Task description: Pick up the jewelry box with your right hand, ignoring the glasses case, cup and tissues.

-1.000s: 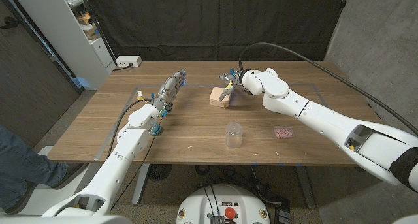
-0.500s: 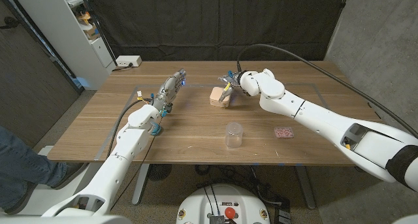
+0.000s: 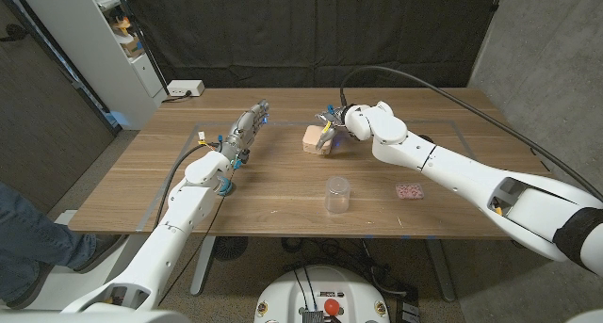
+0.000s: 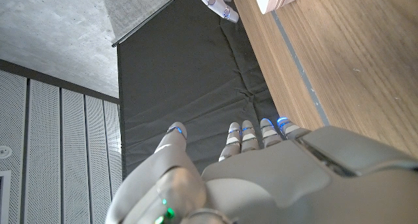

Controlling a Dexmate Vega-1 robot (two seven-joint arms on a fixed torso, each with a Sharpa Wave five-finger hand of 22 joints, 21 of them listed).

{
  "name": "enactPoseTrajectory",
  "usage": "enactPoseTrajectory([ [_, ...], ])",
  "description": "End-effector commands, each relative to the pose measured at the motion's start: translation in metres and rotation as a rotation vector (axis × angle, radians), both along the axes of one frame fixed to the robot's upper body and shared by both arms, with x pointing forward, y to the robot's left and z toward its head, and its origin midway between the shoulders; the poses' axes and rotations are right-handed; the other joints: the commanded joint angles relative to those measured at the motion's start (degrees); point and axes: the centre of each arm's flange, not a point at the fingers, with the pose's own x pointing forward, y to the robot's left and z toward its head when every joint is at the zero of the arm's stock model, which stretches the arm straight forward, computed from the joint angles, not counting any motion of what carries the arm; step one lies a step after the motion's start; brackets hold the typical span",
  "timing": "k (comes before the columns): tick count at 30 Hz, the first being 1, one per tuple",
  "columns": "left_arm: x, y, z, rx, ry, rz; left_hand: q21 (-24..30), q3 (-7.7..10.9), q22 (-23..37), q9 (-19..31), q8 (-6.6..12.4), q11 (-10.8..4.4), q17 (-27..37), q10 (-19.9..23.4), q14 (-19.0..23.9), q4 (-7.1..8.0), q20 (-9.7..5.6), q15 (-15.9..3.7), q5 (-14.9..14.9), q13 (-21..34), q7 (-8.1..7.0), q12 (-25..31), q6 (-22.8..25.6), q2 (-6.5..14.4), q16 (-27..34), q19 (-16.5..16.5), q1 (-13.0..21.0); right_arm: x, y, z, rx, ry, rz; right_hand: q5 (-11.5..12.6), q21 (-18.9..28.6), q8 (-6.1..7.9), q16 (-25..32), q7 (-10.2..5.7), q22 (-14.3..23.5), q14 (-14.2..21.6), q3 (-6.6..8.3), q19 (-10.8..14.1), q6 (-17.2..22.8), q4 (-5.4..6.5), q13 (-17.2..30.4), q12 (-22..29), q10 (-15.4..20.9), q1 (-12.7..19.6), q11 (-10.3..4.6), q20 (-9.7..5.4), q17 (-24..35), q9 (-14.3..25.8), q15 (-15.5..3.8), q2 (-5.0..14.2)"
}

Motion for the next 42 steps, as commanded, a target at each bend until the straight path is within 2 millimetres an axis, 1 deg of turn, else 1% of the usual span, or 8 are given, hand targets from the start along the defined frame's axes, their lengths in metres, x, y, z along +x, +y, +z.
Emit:
enactPoseTrajectory([
  [1, 0.001, -0.001, -0.001, 0.000, 0.005, 0.000, 0.20, 0.30, 0.34, 0.14, 0.03, 0.45, 0.11, 0.05, -0.30, -0.29, 0.35, 0.18, -0.11, 0.17, 0.32, -0.06, 0.22, 0.18, 0.06, -0.12, -0.37, 0.003, 0.008, -0.002, -0.007, 0.003, 0.007, 0.18, 0.57, 0.31, 0.07, 0.06, 0.29, 0.18, -0.21, 0.42, -6.66, -0.03, 0.06, 0.11, -2.01, 0.37, 0.29, 0.14, -0.03, 0.30, 0.45, -0.23],
  [4, 0.002, -0.001, -0.003, -0.003, 0.008, 0.000, 0.22, 0.30, 0.35, 0.14, 0.05, 0.28, 0.11, 0.10, -0.29, -0.31, 0.20, 0.06, -0.11, 0.17, 0.19, -0.03, 0.31, 0.17, 0.07, -0.11, -0.40, 0.005, 0.011, -0.003, -0.010, 0.004, 0.008, 0.19, 0.57, 0.33, 0.08, 0.03, 0.30, 0.19, -0.24, 0.47, -6.67, -0.03, 0.06, 0.13, -2.01, 0.38, 0.21, 0.15, -0.03, 0.30, 0.38, -0.22],
  [9, 0.002, 0.002, -0.004, -0.006, 0.011, 0.004, 0.20, 0.30, 0.35, 0.13, 0.02, 0.39, 0.10, 0.12, -0.30, -0.33, 0.49, 0.22, -0.11, 0.17, 0.34, -0.03, 0.26, 0.17, 0.07, -0.20, -0.43, 0.009, 0.014, -0.003, -0.014, 0.009, 0.005, 0.22, 0.59, 0.52, 0.15, -0.08, 0.30, 0.35, -0.37, 0.62, -6.40, 0.01, 0.05, 0.20, -1.98, 0.38, 0.17, 0.16, -0.04, 0.30, 0.33, -0.19],
  [14, 0.002, 0.005, -0.004, -0.011, 0.009, 0.008, 0.20, 0.31, 0.35, 0.13, 0.02, 0.22, 0.10, 0.08, -0.29, -0.35, 0.40, 0.14, -0.11, 0.17, 0.25, -0.04, 0.30, 0.17, 0.07, -0.25, -0.45, 0.012, 0.016, -0.004, -0.020, 0.016, 0.005, 0.25, 0.61, 0.62, 0.19, -0.16, 0.31, 0.43, -0.49, 0.77, -6.29, 0.05, 0.05, 0.28, -1.89, 0.36, 0.07, 0.16, -0.04, 0.30, 0.25, -0.17],
  [22, 0.003, 0.006, -0.007, -0.014, 0.015, 0.010, 0.22, 0.31, 0.35, 0.12, 0.03, 0.23, 0.10, 0.10, -0.28, -0.38, 0.36, 0.06, -0.11, 0.17, 0.16, -0.03, 0.34, 0.15, 0.08, -0.26, -0.47, 0.017, 0.016, -0.007, -0.024, 0.027, -0.007, 0.30, 0.63, 0.76, 0.28, -0.20, 0.31, 0.61, -0.67, 0.99, -6.10, 0.10, 0.04, 0.39, -1.74, 0.35, -0.10, 0.17, -0.04, 0.30, -0.01, -0.11],
  [28, 0.004, 0.005, -0.009, -0.013, 0.021, 0.007, 0.24, 0.33, 0.35, 0.12, -0.01, 0.34, 0.10, 0.08, -0.29, -0.40, 0.96, 0.21, -0.11, 0.17, 0.28, -0.03, 0.28, 0.17, 0.08, -0.28, -0.50, 0.020, 0.015, -0.009, -0.026, 0.031, -0.013, 0.34, 0.65, 0.86, 0.33, -0.26, 0.32, 0.72, -0.78, 1.16, -5.92, 0.13, 0.03, 0.48, -1.59, 0.37, -0.16, 0.17, -0.05, 0.29, 0.02, -0.07],
  [40, 0.004, 0.004, -0.012, -0.009, 0.029, 0.008, 0.26, 0.35, 0.37, 0.12, 0.00, 0.18, 0.11, 0.09, -0.31, -0.43, 0.89, 0.07, -0.11, 0.17, 0.15, -0.02, 0.34, 0.19, 0.09, -0.34, -0.57, 0.027, 0.013, -0.016, -0.024, 0.049, -0.032, 0.43, 0.69, 1.04, 0.45, -0.38, 0.33, 1.02, -0.97, 1.53, -5.58, 0.16, 0.03, 0.66, -1.23, 0.47, -0.38, 0.16, -0.05, 0.29, -0.11, 0.05],
  [42, 0.004, 0.005, -0.012, -0.008, 0.030, 0.008, 0.27, 0.36, 0.37, 0.12, -0.01, 0.26, 0.11, 0.14, -0.29, -0.43, 0.99, 0.17, -0.11, 0.17, 0.22, 0.00, 0.30, 0.20, 0.09, -0.32, -0.58, 0.027, 0.013, -0.016, -0.026, 0.050, -0.037, 0.46, 0.72, 1.11, 0.51, -0.47, 0.33, 1.17, -1.04, 1.69, -5.41, 0.16, 0.03, 0.75, -1.01, 0.52, -0.62, 0.16, -0.05, 0.29, -0.16, 0.08],
])
